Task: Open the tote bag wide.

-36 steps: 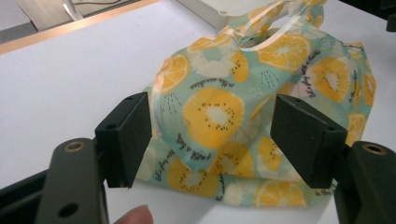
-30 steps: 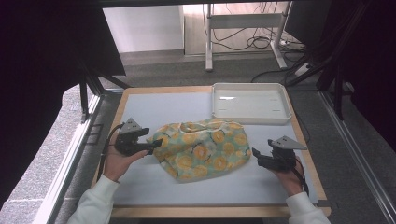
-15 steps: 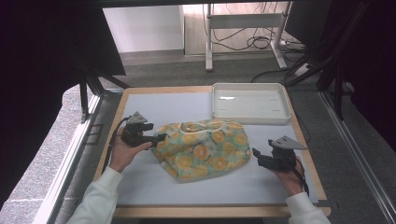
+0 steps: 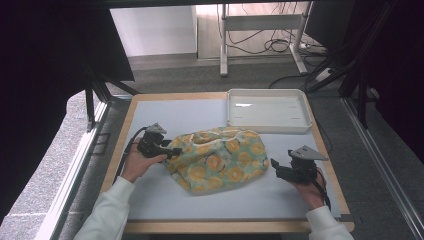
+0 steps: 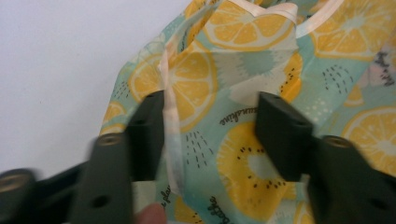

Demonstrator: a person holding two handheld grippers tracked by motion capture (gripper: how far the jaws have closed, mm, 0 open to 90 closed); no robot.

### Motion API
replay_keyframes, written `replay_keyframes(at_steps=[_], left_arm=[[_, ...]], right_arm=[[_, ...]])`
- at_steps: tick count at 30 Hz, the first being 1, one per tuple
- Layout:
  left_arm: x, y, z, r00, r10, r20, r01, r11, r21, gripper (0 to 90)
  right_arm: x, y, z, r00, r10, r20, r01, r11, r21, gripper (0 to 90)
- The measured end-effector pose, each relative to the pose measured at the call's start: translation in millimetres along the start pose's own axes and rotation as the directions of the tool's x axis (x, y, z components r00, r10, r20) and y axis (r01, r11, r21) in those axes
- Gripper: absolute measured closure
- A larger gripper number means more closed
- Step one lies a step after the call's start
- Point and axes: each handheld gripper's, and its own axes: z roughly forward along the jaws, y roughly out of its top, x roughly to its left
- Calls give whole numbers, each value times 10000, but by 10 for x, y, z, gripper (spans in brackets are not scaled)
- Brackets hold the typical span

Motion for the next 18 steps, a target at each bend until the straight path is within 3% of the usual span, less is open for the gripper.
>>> replay_keyframes(at_steps=[3, 7, 13, 18], left_arm=[[-33, 4, -24, 9998, 156, -153, -159, 9997, -166, 681], [-55, 2, -48, 9994, 327, -101, -329, 9991, -261, 800], [-56, -15, -50, 9993, 379, 2, -379, 9988, -303, 890], [-85, -23, -146, 9990, 435, 92, -427, 9963, -749, 900]], right_arm=[[-8, 0, -7, 10000, 23, 62, -23, 10000, -15, 265], [-19, -3, -7, 9999, 69, 92, -69, 10000, -9, 265], [-14, 0, -11, 9999, 61, 132, -61, 10000, -20, 265], [-20, 0, -10, 9998, 88, 194, -88, 10000, -28, 266]])
